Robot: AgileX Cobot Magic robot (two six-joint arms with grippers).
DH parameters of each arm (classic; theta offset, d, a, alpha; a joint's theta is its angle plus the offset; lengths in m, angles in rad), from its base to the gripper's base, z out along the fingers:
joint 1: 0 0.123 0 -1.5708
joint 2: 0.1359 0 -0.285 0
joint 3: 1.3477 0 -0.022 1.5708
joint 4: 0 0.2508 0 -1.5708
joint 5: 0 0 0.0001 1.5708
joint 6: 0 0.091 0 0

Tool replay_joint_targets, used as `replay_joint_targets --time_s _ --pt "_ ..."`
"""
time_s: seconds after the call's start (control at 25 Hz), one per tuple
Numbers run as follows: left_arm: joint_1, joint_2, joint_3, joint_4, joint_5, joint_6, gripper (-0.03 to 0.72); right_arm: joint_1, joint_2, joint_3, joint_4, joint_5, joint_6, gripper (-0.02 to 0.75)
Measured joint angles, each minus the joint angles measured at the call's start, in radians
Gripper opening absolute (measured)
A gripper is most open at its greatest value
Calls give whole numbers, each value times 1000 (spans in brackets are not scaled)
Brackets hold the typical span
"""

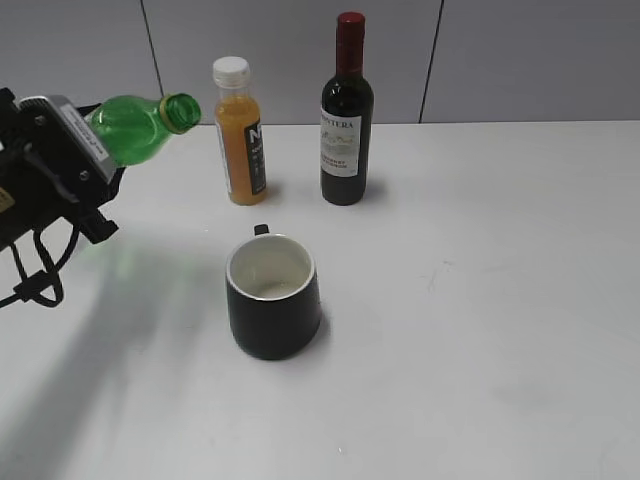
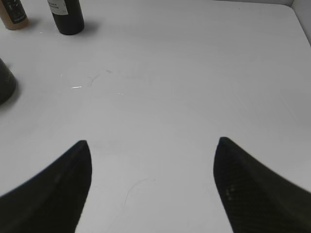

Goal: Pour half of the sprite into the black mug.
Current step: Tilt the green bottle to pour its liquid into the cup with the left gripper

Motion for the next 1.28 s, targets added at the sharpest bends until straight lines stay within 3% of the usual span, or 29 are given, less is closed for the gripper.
replay_joint_targets --time_s 0.16,0.48,1.28 --pt "-3 0 0 -26 1 120 421 0 0 0 0 0 0 590" --pt "-36 0 0 -25 -14 233 421 0 0 0 0 0 0 590" --pt "-44 15 1 -25 -112 408 421 0 0 0 0 0 0 590"
